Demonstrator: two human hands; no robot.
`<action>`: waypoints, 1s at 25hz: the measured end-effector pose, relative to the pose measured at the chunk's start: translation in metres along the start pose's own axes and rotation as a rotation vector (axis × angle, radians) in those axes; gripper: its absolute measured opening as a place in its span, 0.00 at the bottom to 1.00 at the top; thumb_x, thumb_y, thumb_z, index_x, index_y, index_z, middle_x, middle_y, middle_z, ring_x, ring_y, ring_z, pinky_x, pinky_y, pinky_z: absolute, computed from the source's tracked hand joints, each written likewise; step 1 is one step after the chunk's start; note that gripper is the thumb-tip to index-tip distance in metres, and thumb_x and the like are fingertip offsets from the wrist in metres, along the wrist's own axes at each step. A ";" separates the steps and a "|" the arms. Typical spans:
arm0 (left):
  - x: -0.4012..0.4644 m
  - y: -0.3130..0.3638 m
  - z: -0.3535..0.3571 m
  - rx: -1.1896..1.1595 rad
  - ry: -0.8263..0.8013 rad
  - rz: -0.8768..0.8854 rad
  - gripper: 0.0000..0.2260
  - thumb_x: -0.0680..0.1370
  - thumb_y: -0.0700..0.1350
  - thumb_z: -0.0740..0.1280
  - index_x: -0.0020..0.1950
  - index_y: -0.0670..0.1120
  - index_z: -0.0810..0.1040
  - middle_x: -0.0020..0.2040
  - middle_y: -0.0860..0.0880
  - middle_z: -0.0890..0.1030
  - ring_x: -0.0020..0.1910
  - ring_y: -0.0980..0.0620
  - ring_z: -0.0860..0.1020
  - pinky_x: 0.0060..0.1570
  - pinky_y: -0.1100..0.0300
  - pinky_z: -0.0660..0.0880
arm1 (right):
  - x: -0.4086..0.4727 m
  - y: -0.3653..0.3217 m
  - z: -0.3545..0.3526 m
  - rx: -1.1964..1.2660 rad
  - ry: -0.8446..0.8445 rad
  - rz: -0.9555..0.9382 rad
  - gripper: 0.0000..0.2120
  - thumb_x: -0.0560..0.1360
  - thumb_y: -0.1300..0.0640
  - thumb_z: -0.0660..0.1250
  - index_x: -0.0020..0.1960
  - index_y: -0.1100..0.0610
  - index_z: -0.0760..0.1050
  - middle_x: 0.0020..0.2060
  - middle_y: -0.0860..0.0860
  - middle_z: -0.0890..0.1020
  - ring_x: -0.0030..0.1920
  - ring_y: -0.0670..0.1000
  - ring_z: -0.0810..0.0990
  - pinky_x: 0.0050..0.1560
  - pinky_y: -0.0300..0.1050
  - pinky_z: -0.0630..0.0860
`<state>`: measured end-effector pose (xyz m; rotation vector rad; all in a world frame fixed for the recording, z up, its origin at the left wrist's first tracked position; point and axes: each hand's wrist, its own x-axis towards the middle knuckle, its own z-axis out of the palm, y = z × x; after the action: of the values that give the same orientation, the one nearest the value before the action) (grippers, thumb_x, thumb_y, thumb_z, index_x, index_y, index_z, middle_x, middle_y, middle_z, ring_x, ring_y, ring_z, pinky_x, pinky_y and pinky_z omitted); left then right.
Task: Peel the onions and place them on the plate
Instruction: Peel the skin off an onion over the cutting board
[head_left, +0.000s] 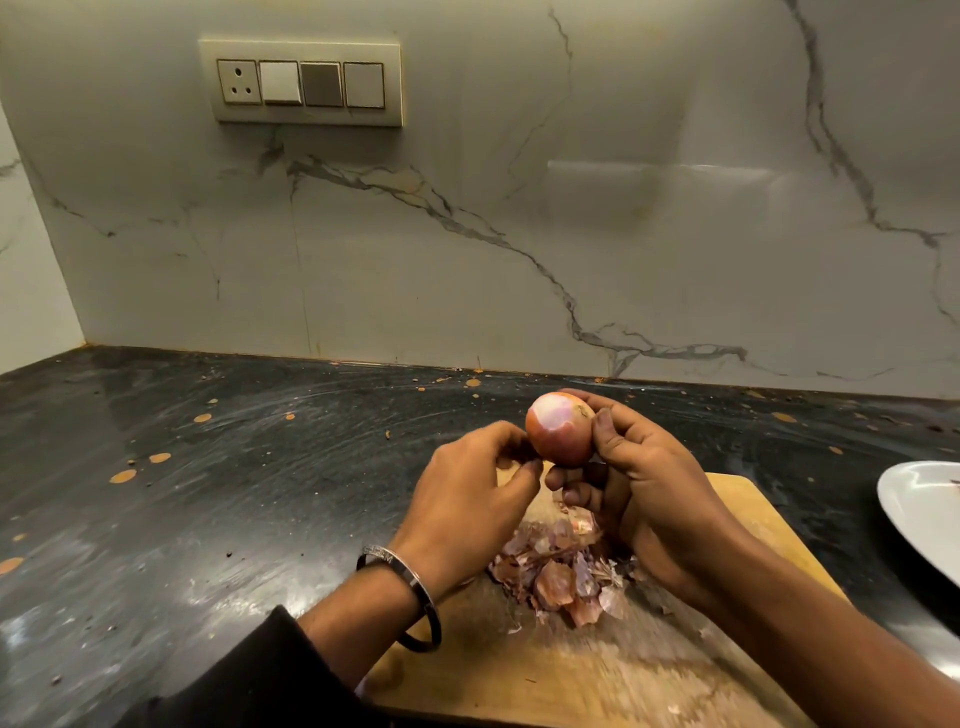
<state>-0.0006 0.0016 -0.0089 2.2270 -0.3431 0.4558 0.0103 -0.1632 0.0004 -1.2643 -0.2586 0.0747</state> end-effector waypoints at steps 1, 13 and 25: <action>0.001 -0.001 -0.001 -0.003 0.068 0.037 0.09 0.79 0.48 0.68 0.59 0.52 0.79 0.52 0.58 0.81 0.52 0.62 0.78 0.51 0.65 0.75 | 0.000 -0.001 0.000 -0.001 0.008 0.004 0.14 0.84 0.55 0.55 0.63 0.56 0.76 0.42 0.58 0.86 0.35 0.54 0.83 0.31 0.42 0.79; 0.004 0.001 -0.010 -0.272 0.270 0.248 0.08 0.68 0.42 0.77 0.46 0.47 0.83 0.42 0.55 0.83 0.44 0.60 0.82 0.45 0.69 0.78 | 0.002 0.000 0.002 -0.061 0.017 0.148 0.23 0.82 0.42 0.58 0.61 0.61 0.75 0.34 0.56 0.81 0.28 0.49 0.75 0.28 0.41 0.71; 0.004 0.000 -0.009 -0.199 0.176 0.263 0.05 0.71 0.39 0.75 0.43 0.46 0.81 0.40 0.54 0.82 0.42 0.58 0.80 0.43 0.68 0.78 | 0.001 -0.001 0.000 -0.168 -0.094 0.133 0.23 0.77 0.40 0.62 0.56 0.60 0.75 0.33 0.51 0.78 0.27 0.47 0.71 0.25 0.37 0.67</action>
<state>0.0011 0.0081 -0.0020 1.9406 -0.5656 0.7206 0.0112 -0.1632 0.0019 -1.4461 -0.2653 0.2310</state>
